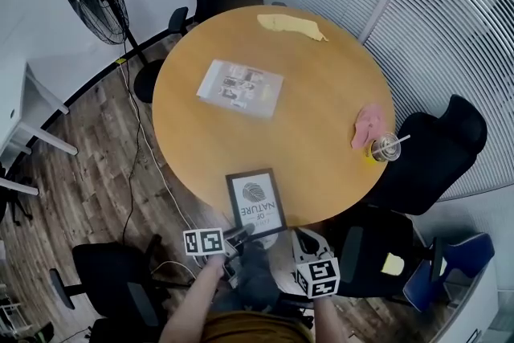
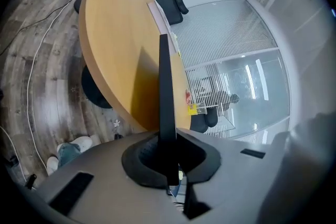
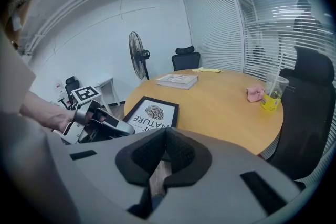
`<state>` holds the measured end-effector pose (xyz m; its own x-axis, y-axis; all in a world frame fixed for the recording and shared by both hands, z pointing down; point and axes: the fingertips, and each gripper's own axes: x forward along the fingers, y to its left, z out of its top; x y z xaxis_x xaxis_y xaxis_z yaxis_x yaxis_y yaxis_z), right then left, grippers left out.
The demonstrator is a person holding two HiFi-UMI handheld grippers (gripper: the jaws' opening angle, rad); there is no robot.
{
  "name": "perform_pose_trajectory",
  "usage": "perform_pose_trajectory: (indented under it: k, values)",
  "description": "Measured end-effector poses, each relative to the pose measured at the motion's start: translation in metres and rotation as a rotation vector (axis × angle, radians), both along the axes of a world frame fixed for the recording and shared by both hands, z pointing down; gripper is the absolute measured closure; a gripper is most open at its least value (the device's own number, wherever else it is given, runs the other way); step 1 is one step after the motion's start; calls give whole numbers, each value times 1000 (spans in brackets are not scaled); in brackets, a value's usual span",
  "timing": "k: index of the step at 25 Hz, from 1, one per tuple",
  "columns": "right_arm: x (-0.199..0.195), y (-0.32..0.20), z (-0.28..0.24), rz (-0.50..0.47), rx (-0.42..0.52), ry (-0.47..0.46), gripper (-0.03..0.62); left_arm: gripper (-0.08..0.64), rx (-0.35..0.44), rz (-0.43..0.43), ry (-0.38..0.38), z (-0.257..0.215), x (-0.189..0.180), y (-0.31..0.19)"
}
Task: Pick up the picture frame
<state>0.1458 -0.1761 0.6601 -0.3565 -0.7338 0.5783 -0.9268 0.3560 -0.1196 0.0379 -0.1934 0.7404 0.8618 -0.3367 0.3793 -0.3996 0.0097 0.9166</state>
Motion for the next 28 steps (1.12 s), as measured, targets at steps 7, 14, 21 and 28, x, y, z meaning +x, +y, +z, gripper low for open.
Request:
perform_pose_trajectory:
  k: [7, 14, 21, 28]
  values:
    - [5, 4, -13, 18, 30, 3, 580, 518, 25, -4, -9, -14, 1, 1]
    - [0, 11, -26, 21, 59, 3, 580, 520, 109, 61, -53, -31, 2, 7]
    - [-4, 17, -37, 26, 89, -2, 580, 520, 139, 24, -37, -46, -7, 9]
    - [-5, 25, -50, 47, 127, -9, 580, 521, 193, 7, -23, -71, -11, 11]
